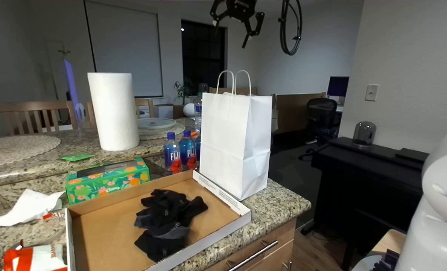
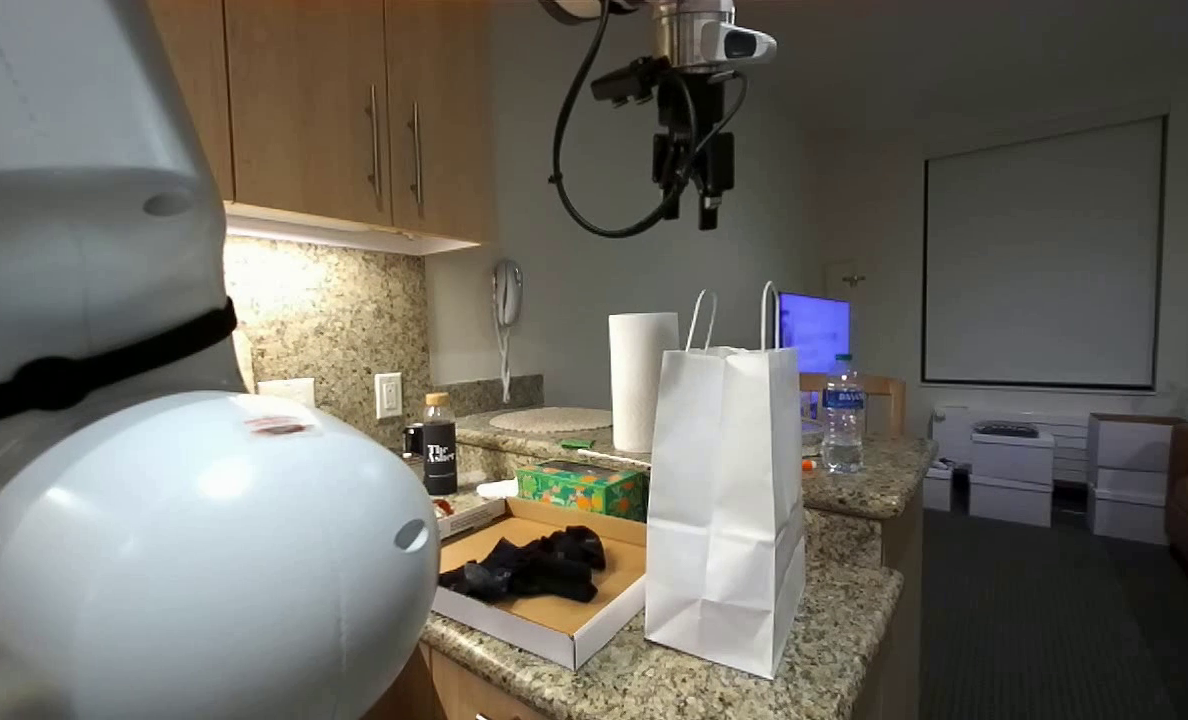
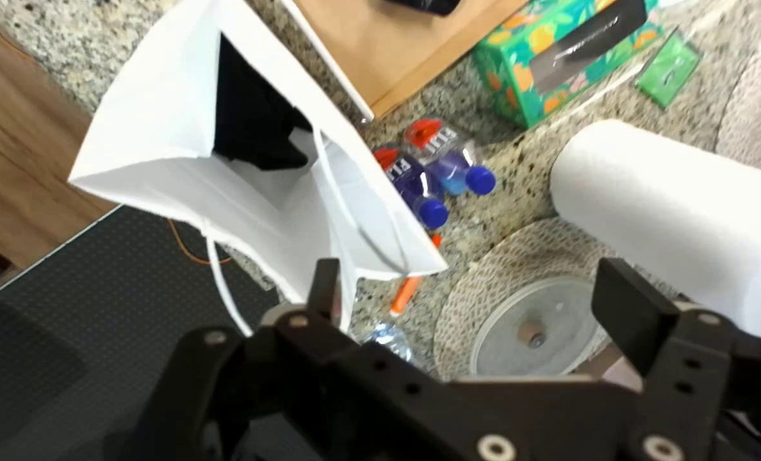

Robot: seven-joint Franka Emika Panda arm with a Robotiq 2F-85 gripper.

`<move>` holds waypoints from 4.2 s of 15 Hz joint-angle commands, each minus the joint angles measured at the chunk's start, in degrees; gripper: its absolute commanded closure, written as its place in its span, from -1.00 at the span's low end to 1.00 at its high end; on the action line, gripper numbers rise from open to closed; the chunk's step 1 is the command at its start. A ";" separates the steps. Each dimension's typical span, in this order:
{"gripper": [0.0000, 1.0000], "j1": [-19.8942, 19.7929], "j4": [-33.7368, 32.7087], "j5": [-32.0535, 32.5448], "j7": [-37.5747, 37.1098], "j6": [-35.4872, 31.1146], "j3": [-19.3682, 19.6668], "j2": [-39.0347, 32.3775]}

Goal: Put the socks in the bag

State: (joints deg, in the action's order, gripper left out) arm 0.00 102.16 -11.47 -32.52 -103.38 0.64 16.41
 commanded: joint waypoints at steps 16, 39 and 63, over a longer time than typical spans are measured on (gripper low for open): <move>-1.00 7.12 14.01 -4.62 6.90 1.28 -10.66 -8.13; -1.00 14.46 15.75 8.75 5.57 -17.21 -15.53 -20.20; -1.00 19.65 19.01 14.99 2.23 -39.51 -9.58 -37.24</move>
State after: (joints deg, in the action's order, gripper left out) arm 18.40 121.42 2.72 -29.04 -142.45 -10.38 -18.52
